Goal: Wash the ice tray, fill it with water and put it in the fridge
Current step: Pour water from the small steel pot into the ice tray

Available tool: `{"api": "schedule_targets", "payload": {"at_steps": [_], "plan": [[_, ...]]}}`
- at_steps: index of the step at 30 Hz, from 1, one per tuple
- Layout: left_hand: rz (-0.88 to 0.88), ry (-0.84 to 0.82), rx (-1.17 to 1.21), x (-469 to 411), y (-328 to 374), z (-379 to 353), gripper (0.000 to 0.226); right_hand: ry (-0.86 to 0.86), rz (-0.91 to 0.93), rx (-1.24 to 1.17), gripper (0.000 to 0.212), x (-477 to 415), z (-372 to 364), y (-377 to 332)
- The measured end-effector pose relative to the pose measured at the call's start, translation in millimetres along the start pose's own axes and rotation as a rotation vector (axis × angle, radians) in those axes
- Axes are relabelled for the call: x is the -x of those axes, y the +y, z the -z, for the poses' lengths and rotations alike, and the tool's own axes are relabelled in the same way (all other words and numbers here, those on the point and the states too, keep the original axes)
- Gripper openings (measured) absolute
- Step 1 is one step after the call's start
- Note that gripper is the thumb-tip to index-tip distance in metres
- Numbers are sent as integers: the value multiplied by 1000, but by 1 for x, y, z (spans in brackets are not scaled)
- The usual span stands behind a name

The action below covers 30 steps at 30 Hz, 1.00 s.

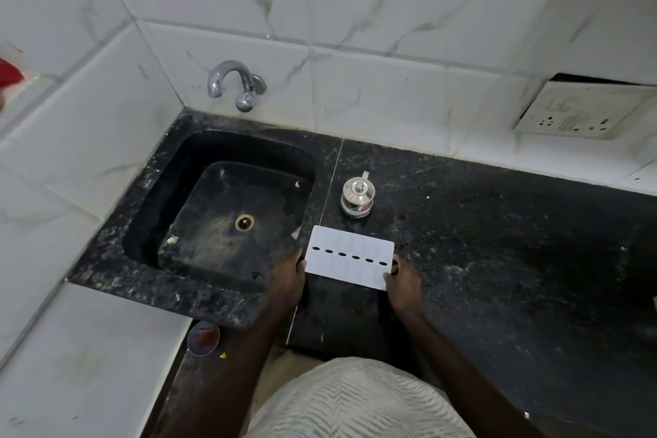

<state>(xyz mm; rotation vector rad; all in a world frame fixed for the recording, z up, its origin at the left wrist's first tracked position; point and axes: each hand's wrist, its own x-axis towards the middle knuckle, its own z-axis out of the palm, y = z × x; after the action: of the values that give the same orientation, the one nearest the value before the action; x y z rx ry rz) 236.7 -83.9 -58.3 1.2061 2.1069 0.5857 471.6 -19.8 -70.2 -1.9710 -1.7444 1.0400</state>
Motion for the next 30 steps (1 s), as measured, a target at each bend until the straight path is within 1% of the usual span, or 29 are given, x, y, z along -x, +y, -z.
{"api": "schedule_targets", "payload": {"at_steps": [2,6,13,18,23,27,30], "plan": [[23,-5,31,0,5,-5,37,-7,-7,-15,37,2,1,1],[81,5,96,5,6,-13,30,9,-18,-31,36,8,3,6],[134,-14,215,10,-1,-13,30,10,-13,-77,38,17,4,12],[204,28,285,11,-2,-7,31,5,-13,-126,40,21,4,7],[269,78,332,11,-2,1,35,10,-61,-218,39,21,5,2],[279,158,345,9,3,6,38,20,-96,-298,34,20,5,-4],[272,222,352,9,13,8,36,54,-97,-361,27,17,7,-11]]}}
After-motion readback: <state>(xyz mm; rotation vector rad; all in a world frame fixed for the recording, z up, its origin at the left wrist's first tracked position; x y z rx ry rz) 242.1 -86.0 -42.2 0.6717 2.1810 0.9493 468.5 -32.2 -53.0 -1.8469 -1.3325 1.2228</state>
